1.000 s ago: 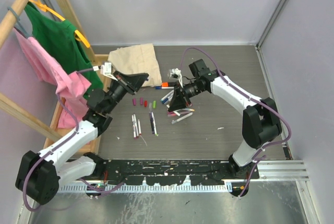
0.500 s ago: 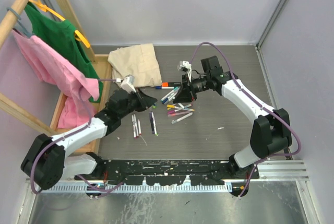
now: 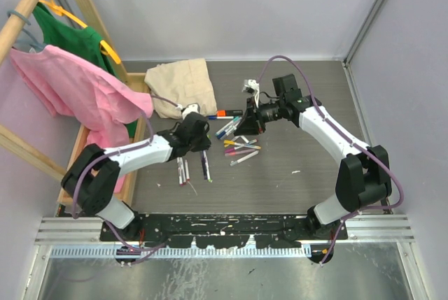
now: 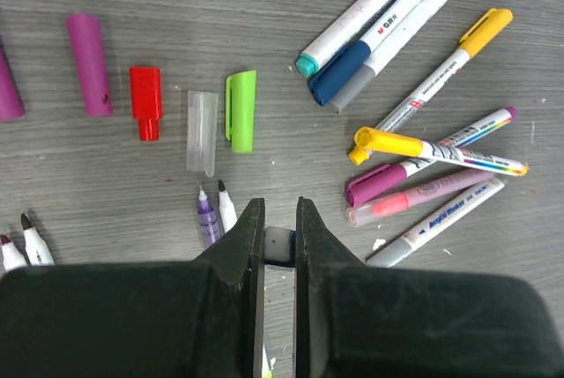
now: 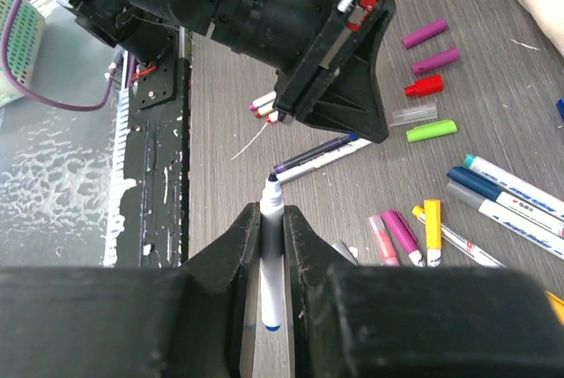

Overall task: Open the pen caps
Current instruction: Place the pen cap at the center of the board.

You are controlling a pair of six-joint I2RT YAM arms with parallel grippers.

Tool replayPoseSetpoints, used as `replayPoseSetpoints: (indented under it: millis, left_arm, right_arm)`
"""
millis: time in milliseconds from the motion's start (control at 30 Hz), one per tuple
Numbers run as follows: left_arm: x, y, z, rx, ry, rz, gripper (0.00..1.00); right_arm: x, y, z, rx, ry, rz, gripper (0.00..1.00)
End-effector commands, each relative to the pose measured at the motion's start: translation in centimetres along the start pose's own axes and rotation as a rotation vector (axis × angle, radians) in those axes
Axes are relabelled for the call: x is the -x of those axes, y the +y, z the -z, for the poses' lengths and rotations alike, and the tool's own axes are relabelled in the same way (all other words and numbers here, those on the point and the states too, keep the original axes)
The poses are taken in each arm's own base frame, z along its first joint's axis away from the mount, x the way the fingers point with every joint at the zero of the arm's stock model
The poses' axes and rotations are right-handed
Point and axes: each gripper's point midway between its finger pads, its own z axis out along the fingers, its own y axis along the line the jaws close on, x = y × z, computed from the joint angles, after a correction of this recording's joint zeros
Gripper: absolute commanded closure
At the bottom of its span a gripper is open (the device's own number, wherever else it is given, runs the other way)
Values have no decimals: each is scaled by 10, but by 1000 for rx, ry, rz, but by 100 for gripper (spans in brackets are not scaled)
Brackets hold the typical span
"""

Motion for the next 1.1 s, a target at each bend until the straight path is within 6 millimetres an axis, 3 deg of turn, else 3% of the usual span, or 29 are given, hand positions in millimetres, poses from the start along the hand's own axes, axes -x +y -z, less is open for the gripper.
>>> replayPoseSetpoints:
  millis: [0, 467, 800, 1067]
  left_arm:
    - [11, -6, -6, 65, -7, -57, 100]
    - [9, -22, -35, 73, 36, -138, 95]
    - [7, -15, -52, 148, 70, -186, 90]
    - [6, -11, -56, 172, 75, -199, 76]
  right_arm:
    - [11, 1, 6, -12, -30, 31, 99]
    - [13, 0, 10, -22, -42, 30, 99]
    - [14, 0, 12, -24, -49, 30, 99]
    - [12, -1, 12, -22, -48, 23, 99]
